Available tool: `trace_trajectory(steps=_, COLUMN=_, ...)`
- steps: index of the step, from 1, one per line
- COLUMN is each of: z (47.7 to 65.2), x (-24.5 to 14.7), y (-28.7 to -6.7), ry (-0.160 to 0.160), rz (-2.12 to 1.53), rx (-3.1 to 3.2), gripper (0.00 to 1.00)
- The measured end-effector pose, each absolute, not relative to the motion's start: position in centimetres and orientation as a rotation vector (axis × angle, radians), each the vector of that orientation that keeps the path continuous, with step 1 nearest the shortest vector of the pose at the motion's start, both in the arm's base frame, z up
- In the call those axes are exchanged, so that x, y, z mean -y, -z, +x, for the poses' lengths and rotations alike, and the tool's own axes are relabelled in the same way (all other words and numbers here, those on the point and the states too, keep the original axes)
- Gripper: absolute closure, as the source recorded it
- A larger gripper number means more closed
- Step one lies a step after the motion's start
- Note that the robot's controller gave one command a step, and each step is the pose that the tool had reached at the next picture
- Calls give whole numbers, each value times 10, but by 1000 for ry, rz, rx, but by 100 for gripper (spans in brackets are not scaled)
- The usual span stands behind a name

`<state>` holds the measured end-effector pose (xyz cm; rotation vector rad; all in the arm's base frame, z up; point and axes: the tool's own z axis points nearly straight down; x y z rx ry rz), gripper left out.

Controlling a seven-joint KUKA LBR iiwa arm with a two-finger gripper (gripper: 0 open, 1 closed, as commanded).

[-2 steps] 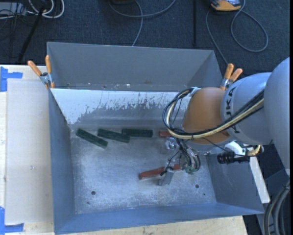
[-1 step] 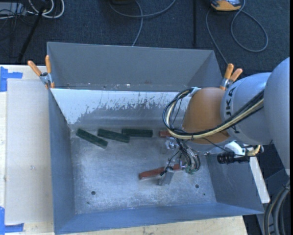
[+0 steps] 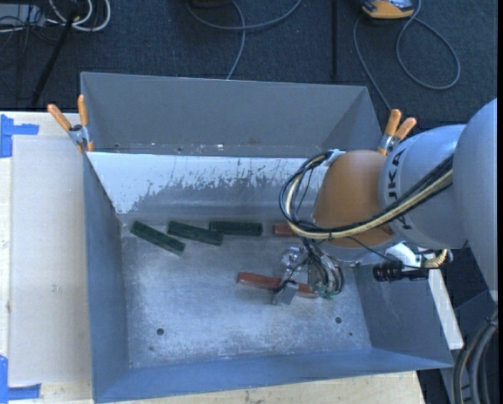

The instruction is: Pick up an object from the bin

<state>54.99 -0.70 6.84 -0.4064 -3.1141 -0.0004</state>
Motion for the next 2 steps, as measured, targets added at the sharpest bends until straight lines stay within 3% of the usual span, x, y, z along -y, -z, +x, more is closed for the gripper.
trace_trajectory(steps=1, z=551, x=7, y=-123, ry=1, rz=-407, rx=3119, gripper=100)
trace_trajectory(steps=2, z=552, x=8, y=-143, ry=1, rz=-406, rx=3118, gripper=100)
